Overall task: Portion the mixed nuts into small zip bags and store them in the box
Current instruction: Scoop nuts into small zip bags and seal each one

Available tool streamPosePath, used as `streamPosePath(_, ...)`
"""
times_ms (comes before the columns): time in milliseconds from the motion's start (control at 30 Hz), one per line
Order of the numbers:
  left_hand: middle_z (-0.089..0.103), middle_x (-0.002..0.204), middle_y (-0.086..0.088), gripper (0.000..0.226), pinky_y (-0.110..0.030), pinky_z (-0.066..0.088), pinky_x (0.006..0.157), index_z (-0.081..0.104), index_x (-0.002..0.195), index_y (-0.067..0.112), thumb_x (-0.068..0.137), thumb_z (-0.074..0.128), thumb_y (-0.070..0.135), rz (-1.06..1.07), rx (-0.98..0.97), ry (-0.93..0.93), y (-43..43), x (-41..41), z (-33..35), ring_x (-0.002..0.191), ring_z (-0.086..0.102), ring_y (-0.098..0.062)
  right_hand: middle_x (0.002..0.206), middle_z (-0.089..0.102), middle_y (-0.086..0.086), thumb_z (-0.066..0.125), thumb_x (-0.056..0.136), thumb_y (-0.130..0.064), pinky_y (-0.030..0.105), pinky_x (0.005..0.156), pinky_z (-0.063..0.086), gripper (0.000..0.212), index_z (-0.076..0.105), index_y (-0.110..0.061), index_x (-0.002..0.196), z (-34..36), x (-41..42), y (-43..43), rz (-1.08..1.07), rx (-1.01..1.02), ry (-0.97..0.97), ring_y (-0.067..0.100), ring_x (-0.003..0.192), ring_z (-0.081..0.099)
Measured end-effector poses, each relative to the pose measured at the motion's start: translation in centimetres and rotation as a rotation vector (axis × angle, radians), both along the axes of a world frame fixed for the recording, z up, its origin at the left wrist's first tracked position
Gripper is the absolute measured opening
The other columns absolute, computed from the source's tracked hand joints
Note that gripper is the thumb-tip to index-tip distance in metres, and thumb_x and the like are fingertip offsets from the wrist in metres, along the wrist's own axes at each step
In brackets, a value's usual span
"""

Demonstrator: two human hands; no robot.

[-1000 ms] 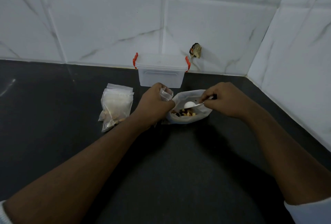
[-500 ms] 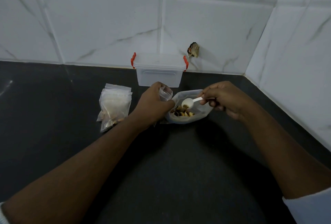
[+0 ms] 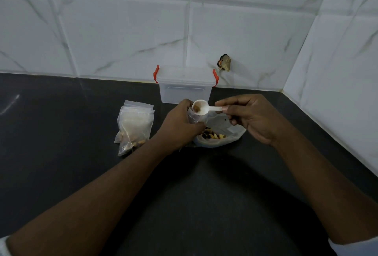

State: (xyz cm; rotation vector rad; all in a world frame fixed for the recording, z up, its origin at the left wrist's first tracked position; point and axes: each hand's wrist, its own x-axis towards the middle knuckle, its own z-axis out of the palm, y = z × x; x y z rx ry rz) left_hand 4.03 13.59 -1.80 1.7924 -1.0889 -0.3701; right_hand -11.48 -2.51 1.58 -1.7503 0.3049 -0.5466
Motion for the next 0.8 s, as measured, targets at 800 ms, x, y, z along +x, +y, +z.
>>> streamPosePath(800,0.051,0.099,0.020,0.038,-0.015,0.043,0.066,0.050,0.116,0.032,0.089,0.075,0.021,0.047,0.003,0.107,-0.3,0.1,0.0,0.089,0.054,-0.001,0.095,0.075,-0.010,0.072,0.089,-0.006,0.024,0.068,0.049,0.026,0.082,-0.027,0.102,0.3,-1.6,-2.6,-0.118,-0.827,0.328,0.006,0.076,0.064)
